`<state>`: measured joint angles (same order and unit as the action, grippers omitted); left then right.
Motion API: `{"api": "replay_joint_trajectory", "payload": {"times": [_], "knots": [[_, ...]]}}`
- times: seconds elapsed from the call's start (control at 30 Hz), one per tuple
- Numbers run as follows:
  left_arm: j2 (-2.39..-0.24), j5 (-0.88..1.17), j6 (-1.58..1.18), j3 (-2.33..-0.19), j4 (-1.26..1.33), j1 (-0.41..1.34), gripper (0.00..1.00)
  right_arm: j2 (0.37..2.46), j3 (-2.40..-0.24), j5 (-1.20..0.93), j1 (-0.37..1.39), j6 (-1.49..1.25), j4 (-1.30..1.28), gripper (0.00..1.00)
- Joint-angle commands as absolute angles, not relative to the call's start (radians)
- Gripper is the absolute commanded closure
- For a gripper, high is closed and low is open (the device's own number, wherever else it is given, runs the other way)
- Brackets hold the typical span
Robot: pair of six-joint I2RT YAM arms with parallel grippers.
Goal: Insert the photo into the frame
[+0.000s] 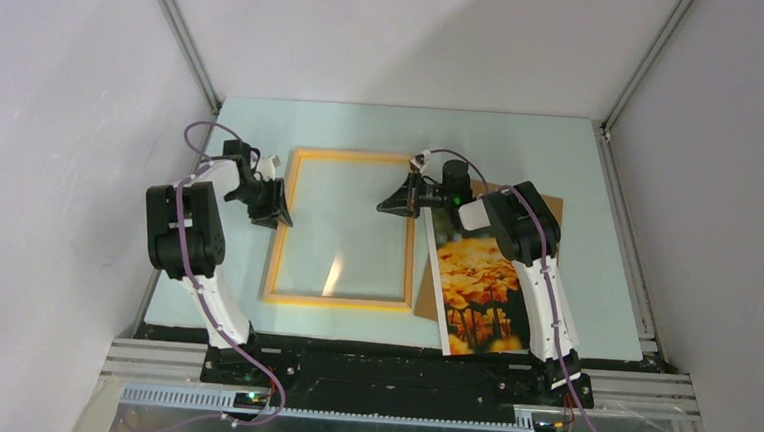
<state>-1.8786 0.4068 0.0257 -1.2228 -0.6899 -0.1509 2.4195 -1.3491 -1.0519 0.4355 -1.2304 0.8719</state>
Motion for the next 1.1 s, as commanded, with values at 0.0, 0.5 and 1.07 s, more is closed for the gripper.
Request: {"api": "replay_joint_trajectory", "payload": {"times": [0.0,0.5,1.07], "knots": [[-1.842,0.448,0.032,-1.224,-0.679,-0.151,0.6,2.408,-1.356,-1.035,0.442,-1.166,0.81,1.0],[-1.853,0.499,0.041,-1.224,-0.678,-0.17,1.0,2.408,-1.359,-1.044,0.437,-1.197,0.844,1.0],[-1.848,0.575,0.053,-1.206,-0.679,-0.172,1.0,2.446,-1.386,-1.109,0.439,-1.362,1.101,1.0]]}}
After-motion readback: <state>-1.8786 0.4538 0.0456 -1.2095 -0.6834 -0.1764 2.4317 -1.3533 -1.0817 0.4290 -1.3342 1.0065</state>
